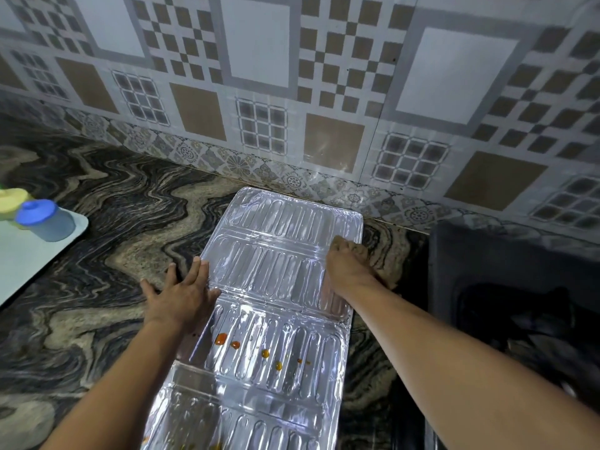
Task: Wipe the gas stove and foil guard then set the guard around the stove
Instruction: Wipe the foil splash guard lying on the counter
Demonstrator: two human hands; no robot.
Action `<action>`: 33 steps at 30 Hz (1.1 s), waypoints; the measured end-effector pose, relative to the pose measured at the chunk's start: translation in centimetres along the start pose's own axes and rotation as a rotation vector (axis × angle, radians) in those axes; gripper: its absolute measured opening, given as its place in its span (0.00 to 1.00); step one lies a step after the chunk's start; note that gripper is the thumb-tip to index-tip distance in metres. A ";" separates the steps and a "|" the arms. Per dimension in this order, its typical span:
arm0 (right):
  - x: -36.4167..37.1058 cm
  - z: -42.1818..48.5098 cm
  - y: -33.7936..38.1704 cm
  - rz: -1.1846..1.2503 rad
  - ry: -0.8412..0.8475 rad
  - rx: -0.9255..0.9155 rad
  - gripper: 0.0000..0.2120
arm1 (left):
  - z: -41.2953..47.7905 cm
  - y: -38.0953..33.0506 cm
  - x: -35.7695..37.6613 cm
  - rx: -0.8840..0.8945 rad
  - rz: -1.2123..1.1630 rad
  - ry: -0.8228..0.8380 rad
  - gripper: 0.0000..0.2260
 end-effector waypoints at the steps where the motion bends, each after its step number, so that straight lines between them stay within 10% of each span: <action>1: 0.2 -0.6 0.4 -0.015 0.023 -0.007 0.29 | 0.0 -0.1 0.0 0.003 0.003 0.001 0.31; 12: 0.0 -4.4 5.1 0.247 0.190 -0.086 0.16 | 0.0 -0.1 -0.3 -0.007 0.005 0.028 0.31; 18: -1.2 -4.1 4.7 1.370 0.605 0.139 0.05 | 0.0 0.1 -1.5 0.054 -0.033 0.041 0.26; 22: -0.5 -4.9 4.9 1.969 0.720 0.275 0.17 | -1.2 1.0 -3.6 0.106 -0.060 -0.094 0.25; 33: 1.1 -11.3 9.4 1.934 0.781 0.314 0.18 | -11.2 4.5 -1.4 0.123 -0.125 -0.194 0.15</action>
Point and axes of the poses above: each hand's wrist, its own z-axis towards the middle knuckle, its own x-axis out of the palm, y = z × x, the point moved 6 cm from there along z, towards the middle knuckle, and after that the axes turned 4 degrees about x, right-handed, at the moved point
